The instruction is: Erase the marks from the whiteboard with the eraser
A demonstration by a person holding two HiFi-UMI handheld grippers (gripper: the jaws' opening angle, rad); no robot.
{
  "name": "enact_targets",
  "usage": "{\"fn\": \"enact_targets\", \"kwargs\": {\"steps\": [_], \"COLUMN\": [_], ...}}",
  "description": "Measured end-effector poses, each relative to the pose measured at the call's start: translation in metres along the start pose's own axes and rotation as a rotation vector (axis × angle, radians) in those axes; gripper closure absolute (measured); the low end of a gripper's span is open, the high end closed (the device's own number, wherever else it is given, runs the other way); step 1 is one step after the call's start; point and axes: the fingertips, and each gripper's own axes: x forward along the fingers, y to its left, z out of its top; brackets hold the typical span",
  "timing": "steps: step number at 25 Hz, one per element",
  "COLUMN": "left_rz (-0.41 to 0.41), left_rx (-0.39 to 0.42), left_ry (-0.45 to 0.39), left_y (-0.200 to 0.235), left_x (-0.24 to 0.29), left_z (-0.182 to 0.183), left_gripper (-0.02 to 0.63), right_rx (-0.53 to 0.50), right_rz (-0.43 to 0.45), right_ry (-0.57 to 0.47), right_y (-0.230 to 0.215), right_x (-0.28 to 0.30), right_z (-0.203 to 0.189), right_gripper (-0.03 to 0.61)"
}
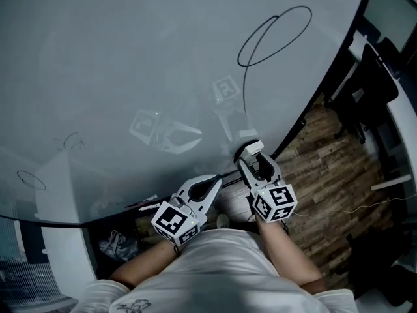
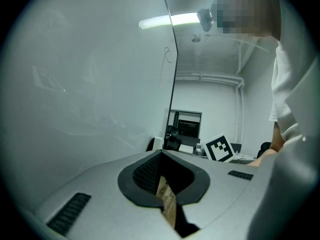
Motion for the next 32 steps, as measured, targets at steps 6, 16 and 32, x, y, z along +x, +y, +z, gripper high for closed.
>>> {"fn": "enact_targets", "kwargs": {"steps": [6,16,32], "left_rz": [-0.007,0.013,0.041], "left_rx": [0.001,-0.002,-0.028], "left_ry": [-0.003,0.014,0.082], "left_y": [-0.003,0.003,0.008], "left_x": [0.001,0.000,-0.003], "left_z": [0.002,0.000,-0.022], "left_gripper": [0.607,0.607,0.607], "right_rx": [-0.035,-0.060,0.068], "right_rz": [0.014,-0.014,-0.072], "right_ry": [-0.053,-0.008,0.338], "right_y": [0.008,-0.009,-0.081], "right_x": [-0.005,0.001,0.023], "right_z": [0.033,-0.015,-0.196], "right_gripper": [0.344,0.344,0.344]}}
